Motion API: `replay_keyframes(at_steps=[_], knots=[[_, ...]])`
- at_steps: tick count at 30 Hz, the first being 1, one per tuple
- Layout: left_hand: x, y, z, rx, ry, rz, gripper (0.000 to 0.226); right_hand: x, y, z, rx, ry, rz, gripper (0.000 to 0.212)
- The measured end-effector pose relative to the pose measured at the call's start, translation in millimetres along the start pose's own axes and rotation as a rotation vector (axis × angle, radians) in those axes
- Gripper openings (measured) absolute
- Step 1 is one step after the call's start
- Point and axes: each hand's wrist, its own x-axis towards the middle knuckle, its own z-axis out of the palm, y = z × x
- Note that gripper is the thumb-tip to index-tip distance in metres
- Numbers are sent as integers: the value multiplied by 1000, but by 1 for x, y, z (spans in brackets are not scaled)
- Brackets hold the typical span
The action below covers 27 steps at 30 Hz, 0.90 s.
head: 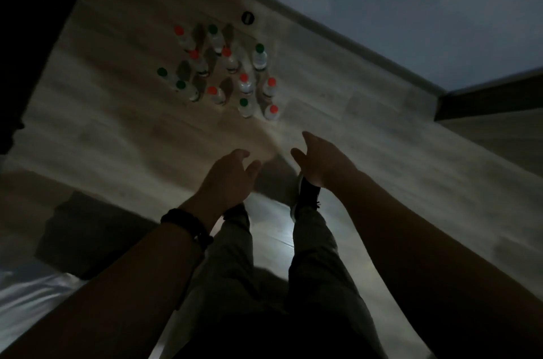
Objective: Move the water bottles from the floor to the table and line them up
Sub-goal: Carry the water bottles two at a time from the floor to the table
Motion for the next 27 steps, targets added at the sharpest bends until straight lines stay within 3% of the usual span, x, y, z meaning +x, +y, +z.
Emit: replay_keyframes(at_steps=[14, 19, 22, 24, 27], knots=[[144, -104, 75, -117, 78, -39, 48, 145, 56, 163, 97, 69, 1, 56], [218, -128, 96, -157, 171, -46, 42, 226, 75, 186, 92, 102, 14, 63], [264, -131, 96, -200, 215, -39, 21, 277, 80, 193, 134, 97, 58, 75], [292, -134, 95, -224, 256, -26, 24, 305, 79, 198, 189, 111, 71, 77], [332, -141, 90, -69, 270, 20, 20, 347, 81, 205, 336, 168, 51, 69]])
